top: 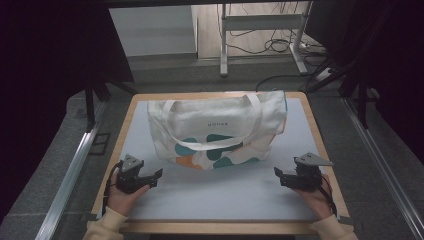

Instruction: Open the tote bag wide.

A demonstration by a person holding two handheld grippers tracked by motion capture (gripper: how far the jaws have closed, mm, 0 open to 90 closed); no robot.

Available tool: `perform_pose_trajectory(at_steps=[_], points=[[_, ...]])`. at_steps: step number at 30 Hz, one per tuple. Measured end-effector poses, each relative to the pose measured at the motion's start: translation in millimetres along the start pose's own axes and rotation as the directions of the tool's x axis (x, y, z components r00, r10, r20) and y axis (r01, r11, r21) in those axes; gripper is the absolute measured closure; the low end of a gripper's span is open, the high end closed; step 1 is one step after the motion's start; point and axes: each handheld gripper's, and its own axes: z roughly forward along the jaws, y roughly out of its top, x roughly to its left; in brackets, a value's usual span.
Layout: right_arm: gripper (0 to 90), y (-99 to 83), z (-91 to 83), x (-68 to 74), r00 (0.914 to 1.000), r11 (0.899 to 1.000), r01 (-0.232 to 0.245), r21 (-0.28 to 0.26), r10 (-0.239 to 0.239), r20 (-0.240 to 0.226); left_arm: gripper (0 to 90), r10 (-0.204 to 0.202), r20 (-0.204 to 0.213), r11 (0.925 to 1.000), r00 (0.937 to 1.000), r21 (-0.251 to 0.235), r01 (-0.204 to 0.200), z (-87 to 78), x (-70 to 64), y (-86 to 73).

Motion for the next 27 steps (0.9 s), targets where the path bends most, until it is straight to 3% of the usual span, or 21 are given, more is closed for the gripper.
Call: perform_pose_trajectory(at_steps=[5, 11, 19, 27], points=[[19.5, -0.2, 1.4, -1.6, 1.0, 1.0, -0.001, 0.002, 0.001, 0.005, 20.3, -0.028, 0.037, 0.9996, 0.9989, 0.01, 0.028, -4.4, 3.7, -2.0], [20.4, -0.6, -2.6, -0.8, 1.0, 1.0, 0.003, -0.005, -0.003, 0.005, 20.5, 0.002, 0.068, 0.9999, 0.9977, 0.014, -0.002, -6.3, 1.4, -3.6], [20.5, -1.9, 0.6, -3.9, 0.9999, 1.0, -0.005, 0.01, 0.005, -0.009, 24.4, -0.006, 0.073, 1.0, 0.9973, 0.005, 0.006, -7.1, 5.0, -0.9], [20.9, -0.6, -5.7, -4.7, 0.9996, 1.0, -0.025, -0.014, 0.025, -0.012, 24.9, -0.007, 0.079, 0.9997, 0.9968, -0.022, 0.009, -8.2, 6.8, 0.3]])
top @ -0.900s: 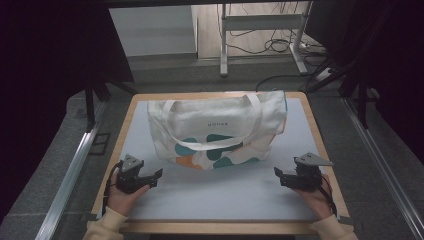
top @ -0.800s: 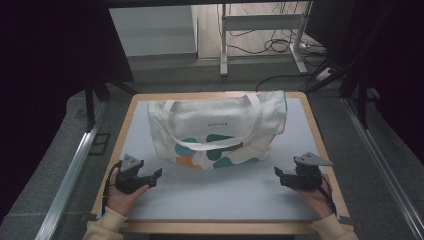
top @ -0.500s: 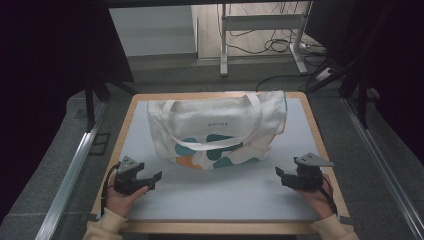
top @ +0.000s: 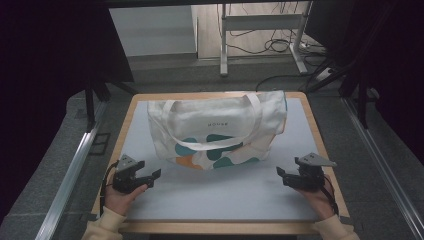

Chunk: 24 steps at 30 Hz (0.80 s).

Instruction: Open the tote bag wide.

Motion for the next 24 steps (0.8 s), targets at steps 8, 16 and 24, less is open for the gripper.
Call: perform_pose_trajectory(at_steps=[8, 16, 24], points=[[22.4, 2.2, -0.3, -1.7, 0.9996, 1.0, -0.027, -0.003, 0.027, -0.001, 27.0, -0.022, 0.02, 0.9996, 0.9996, -0.016, 0.022, -4.0, 2.8, 1.7], [22.6, 6.2, -3.5, -0.6, 0.9998, 1.0, -0.014, -0.021, 0.013, -0.016, 26.8, -0.018, 0.031, 0.9993, 0.9994, -0.031, 0.019, -12.2, 3.5, 5.0], [22.6, 14.0, -5.9, -2.5, 0.9982, 0.999, -0.031, -0.044, 0.028, -0.053, 28.7, -0.035, 0.032, 0.9966, 0.9989, -0.074, 0.037, -18.5, 8.2, 12.0]])
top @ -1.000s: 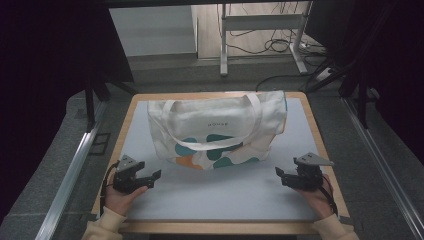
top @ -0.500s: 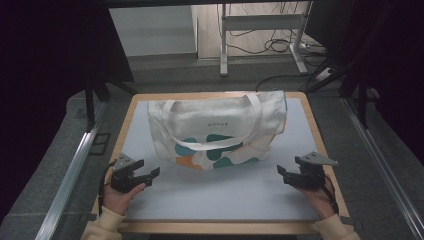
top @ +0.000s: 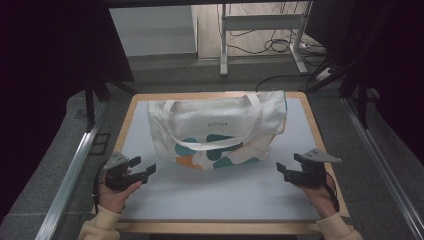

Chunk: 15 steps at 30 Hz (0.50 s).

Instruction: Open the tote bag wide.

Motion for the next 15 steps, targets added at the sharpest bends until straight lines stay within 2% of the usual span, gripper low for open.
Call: perform_pose_trajectory(at_steps=[2, 5, 15], points=[[22.6, 3.1, -1.2, 0.5, 1.0, 1.0, -0.003, -0.008, 0.003, -0.002, 28.9, 0.001, 0.0, 1.0, 1.0, -0.001, -0.001, -0.1, 0.8, 3.1], [22.5, 9.1, -4.8, 0.2, 1.0, 1.0, -0.004, -0.021, 0.004, -0.008, 33.7, 0.0, -0.007, 1.0, 1.0, -0.006, 0.0, -1.3, 1.5, 8.7], [21.0, 30.1, -10.9, -1.5, 0.9997, 0.998, 0.008, -0.058, -0.009, -0.023, 29.0, 0.015, 0.017, 0.9992, 0.9998, -0.038, -0.014, -10.4, 3.4, 28.6]])
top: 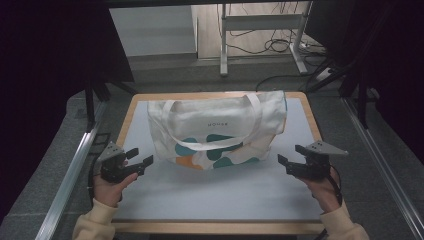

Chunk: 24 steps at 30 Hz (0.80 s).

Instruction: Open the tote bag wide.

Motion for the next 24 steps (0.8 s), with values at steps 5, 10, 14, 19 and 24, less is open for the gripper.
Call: perform_pose_trajectory(at_steps=[5, 10, 14, 19, 24], points=[[20.9, 11.3, -0.3, -0.3, 0.9999, 1.0, 0.01, 0.0, -0.01, -0.008, 28.2, 0.014, 0.015, 0.9997, 0.9998, -0.02, -0.014, -5.2, -0.5, 11.7], [22.7, 24.3, -3.3, 2.1, 0.9997, 1.0, 0.024, -0.016, -0.024, -0.009, 27.9, 0.03, 0.017, 0.9989, 0.9994, -0.036, -0.029, -8.5, -3.2, 23.8], [24.5, 33.8, -3.3, 2.6, 0.9994, 0.999, 0.035, -0.022, -0.035, -0.005, 26.7, 0.036, 0.021, 0.9985, 0.9991, -0.042, -0.035, -6.3, -6.2, 31.8], [26.0, 44.3, -0.8, 1.1, 0.999, 0.999, 0.044, -0.031, -0.044, -0.01, 26.0, 0.05, 0.028, 0.9979, 0.9984, -0.042, -0.049, 0.0, -11.2, 43.0], [27.6, 55.5, -0.8, -2.7, 0.9991, 0.998, 0.041, -0.051, -0.042, -0.011, 25.9, 0.052, 0.033, 0.9975, 0.9981, -0.049, -0.051, 6.4, -13.8, 52.4]])
